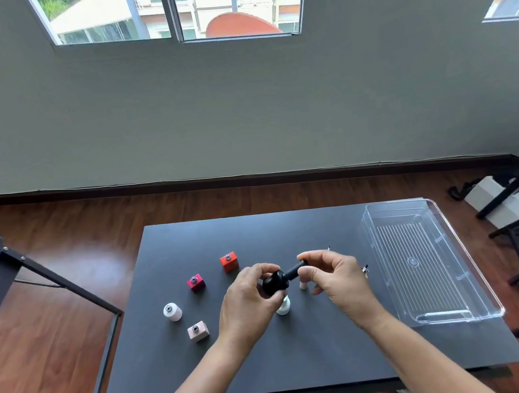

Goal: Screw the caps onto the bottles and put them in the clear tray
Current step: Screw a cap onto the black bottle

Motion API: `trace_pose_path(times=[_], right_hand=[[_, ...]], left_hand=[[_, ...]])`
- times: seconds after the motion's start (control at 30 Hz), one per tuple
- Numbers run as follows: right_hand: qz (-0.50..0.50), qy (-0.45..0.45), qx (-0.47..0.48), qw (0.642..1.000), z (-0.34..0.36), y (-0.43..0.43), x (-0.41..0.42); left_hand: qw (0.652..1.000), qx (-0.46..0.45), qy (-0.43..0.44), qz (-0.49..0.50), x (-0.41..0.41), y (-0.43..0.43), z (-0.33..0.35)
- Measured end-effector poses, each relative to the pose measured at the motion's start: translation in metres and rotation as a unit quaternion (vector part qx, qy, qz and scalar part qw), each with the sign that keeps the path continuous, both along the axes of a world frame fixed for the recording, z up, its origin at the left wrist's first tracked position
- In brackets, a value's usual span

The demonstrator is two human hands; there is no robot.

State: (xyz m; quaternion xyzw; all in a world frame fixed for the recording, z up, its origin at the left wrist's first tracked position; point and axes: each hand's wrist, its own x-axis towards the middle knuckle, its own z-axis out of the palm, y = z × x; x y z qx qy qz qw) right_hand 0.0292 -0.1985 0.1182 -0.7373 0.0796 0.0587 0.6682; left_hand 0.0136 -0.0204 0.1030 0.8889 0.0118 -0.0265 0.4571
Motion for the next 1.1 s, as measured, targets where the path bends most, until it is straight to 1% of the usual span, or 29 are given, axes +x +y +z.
trace_pose_path(times=[0.07,0.13,0.23,0.37,0.4,0.47,0.5,0.6,0.63,0.7,0.8,0.87,0.93,1.03,1.1], right_hand=[[0.014,0.006,-0.046,0.999,-0.001,-0.003,0.001],[0.039,0.004,-0.116,0.993,-0.001,-0.008,0.002],[0.063,-0.018,-0.236,0.969,-0.001,-0.013,0.001],[0.083,0.0,-0.307,0.948,0.002,-0.014,0.0],[0.096,0.009,-0.31,0.946,0.002,-0.015,0.001],[0.121,0.021,-0.268,0.956,0.001,-0.015,-0.001],[0.133,0.017,-0.246,0.96,0.0,-0.015,-0.002],[0.153,-0.037,-0.244,0.957,-0.006,-0.015,-0.004],[0.153,-0.044,-0.233,0.959,-0.007,-0.014,-0.005],[0.15,-0.029,-0.225,0.962,-0.005,-0.013,-0.006],[0.155,0.014,-0.255,0.954,0.0,-0.013,-0.007],[0.165,0.023,-0.273,0.947,-0.001,-0.013,-0.008],[0.167,0.004,-0.26,0.951,-0.006,-0.012,-0.011],[0.154,-0.06,-0.243,0.956,-0.015,-0.011,-0.016],[0.146,-0.065,-0.226,0.961,-0.018,-0.009,-0.019]], left_hand=[[1.0,0.0,0.0,-0.007,0.0,0.0,0.0],[1.0,-0.004,-0.003,-0.012,0.0,0.001,0.001],[0.999,-0.012,-0.014,-0.027,-0.001,0.002,0.002],[0.999,-0.011,-0.018,-0.037,-0.001,0.002,0.004],[0.999,-0.009,-0.017,-0.036,-0.001,0.003,0.004],[0.999,-0.004,-0.014,-0.035,0.0,0.003,0.004],[0.999,-0.002,-0.013,-0.035,0.0,0.004,0.003],[0.999,0.009,-0.013,-0.037,0.0,0.005,0.002],[0.999,0.013,-0.014,-0.039,0.0,0.005,0.001],[0.999,0.02,-0.017,-0.043,0.0,0.005,0.0],[0.998,0.032,-0.02,-0.046,-0.001,0.006,0.0],[0.998,0.044,-0.021,-0.045,-0.002,0.007,-0.001],[0.997,0.051,-0.021,-0.044,-0.004,0.009,-0.002],[0.998,0.048,-0.016,-0.04,-0.01,0.01,-0.006],[0.998,0.043,-0.012,-0.039,-0.013,0.01,-0.009]])
